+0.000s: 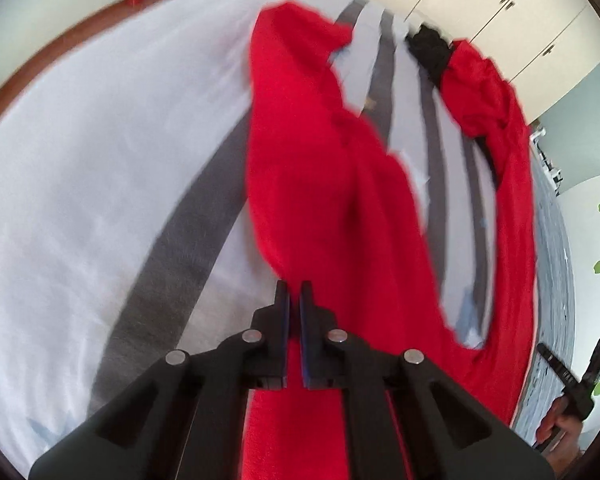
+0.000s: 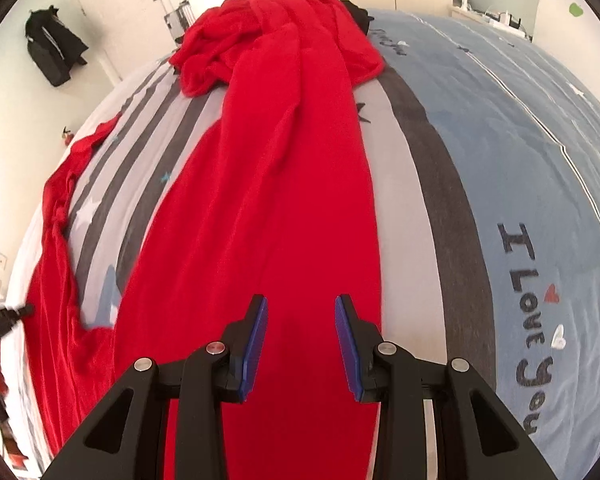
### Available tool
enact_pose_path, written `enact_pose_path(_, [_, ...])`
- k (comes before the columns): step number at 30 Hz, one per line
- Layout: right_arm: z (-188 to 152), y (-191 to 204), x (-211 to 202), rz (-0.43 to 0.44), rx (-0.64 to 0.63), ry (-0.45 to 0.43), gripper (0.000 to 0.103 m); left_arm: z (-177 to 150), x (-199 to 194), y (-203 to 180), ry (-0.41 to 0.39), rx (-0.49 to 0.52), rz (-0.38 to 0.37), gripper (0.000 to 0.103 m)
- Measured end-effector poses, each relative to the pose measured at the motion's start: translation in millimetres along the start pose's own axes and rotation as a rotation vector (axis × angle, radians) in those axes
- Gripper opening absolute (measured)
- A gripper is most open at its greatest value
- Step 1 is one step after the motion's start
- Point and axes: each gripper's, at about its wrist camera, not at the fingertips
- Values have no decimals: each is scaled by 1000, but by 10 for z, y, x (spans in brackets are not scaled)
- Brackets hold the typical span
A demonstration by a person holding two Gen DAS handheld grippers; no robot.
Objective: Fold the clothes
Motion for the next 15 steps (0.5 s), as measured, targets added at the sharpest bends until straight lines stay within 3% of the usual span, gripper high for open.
enact_pose_path(2, [-36, -59, -32, 7, 8, -1, 32, -5, -189, -223, -34, 45, -23, 2])
enact_pose_path(7, [-98, -303, -184, 28, 40, -14, 32, -248, -519, -1446, -29, 276, -148, 2])
enact_pose_path(12, [-171, -643, -378, 68, 78, -23, 32, -739, -215, -3077, 115, 472, -324, 3])
enact_pose_path(14, [-196, -772, -454, 71, 84, -24, 32, -1003, 12, -3603, 175, 506, -355, 6])
enact_pose_path(15, [-222, -846, -488, 66, 91, -21, 32, -1154, 159, -3802, 233, 527, -352, 13])
Point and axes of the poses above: each gripper's, at about its wrist camera, not at the fingertips, and x roughly the way its jaws point, y to its left, z to its top, and after that the axes turned 7 degrees about -x, right-handed
